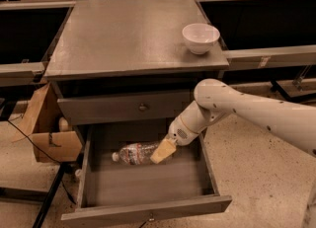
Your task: Place water bottle into middle drawer
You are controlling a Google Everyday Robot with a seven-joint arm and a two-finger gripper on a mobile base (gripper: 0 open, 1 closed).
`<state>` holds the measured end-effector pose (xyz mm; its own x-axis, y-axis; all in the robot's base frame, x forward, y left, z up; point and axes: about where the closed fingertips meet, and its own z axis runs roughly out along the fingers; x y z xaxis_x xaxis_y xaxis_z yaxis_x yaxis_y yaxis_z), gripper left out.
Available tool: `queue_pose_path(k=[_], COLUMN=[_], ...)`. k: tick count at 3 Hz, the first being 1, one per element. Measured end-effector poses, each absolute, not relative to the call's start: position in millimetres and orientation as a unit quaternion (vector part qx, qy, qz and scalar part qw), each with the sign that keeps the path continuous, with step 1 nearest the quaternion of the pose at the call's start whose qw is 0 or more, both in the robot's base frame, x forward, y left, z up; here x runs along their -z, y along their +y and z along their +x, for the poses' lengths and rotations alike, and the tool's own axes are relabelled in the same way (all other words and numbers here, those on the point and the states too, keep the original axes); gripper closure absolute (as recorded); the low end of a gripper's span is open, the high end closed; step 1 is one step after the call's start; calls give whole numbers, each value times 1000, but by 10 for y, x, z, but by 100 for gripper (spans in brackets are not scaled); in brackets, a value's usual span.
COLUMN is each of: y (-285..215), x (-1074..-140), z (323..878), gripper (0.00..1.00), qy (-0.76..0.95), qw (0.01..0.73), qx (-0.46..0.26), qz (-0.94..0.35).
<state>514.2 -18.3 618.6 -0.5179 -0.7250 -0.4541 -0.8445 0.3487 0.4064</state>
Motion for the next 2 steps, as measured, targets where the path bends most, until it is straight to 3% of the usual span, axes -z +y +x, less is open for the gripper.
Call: queue_pose_path(k=[2], y=[-218], x=[-5977], z=[5172], gripper=[100], qy=[830], qw=[95], qx=[-297], qz=[-463])
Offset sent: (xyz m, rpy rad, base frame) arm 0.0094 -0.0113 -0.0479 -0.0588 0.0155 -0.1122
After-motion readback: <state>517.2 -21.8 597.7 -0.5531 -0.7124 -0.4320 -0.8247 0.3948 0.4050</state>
